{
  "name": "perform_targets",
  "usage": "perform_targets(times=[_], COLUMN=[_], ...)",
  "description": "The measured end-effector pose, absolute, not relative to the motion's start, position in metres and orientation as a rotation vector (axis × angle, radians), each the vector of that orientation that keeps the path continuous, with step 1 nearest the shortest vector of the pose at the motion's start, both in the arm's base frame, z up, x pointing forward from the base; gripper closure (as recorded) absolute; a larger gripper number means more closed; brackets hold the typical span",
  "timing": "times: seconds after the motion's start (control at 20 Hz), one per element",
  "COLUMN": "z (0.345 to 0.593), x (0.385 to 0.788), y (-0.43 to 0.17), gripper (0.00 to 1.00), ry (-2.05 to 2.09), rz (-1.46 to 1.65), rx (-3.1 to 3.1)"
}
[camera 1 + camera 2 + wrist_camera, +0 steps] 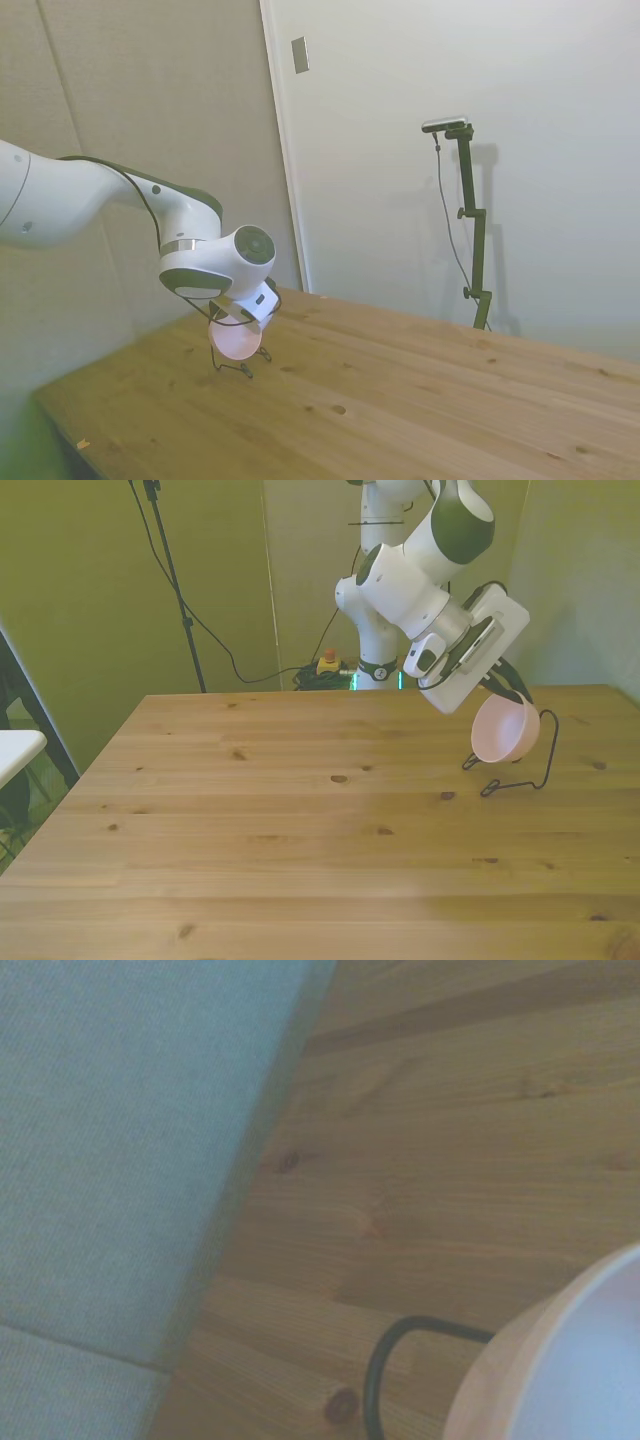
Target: Load the bowl
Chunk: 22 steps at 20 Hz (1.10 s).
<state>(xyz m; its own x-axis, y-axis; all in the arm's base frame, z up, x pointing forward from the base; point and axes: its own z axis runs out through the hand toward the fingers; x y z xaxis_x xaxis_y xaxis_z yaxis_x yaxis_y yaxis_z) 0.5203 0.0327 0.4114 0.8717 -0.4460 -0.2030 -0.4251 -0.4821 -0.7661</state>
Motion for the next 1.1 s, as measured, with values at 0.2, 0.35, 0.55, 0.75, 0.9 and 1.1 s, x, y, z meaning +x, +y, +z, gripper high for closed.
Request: perform_targets(times=[0.2, 0.35, 0.55, 0.75, 0.9, 1.1], z=[0.409, 0.409, 0.41, 0.405, 0.403, 0.4], x=[0.519, 0.522, 0.537, 0.553, 0.558, 0.563], y=[0.034, 0.037, 0.044, 0.05, 0.052, 0.055], gripper=[1.0, 1.0, 1.0, 1.0, 1.0, 1.0], ry=[0.611, 0.604, 0.586, 0.577, 0.576, 0.572], rz=[-0.021, -0.02, -0.022, -0.015, -0.011, -0.006], rx=[-2.127, -2.125, -2.127, -2.13, -2.13, -2.131])
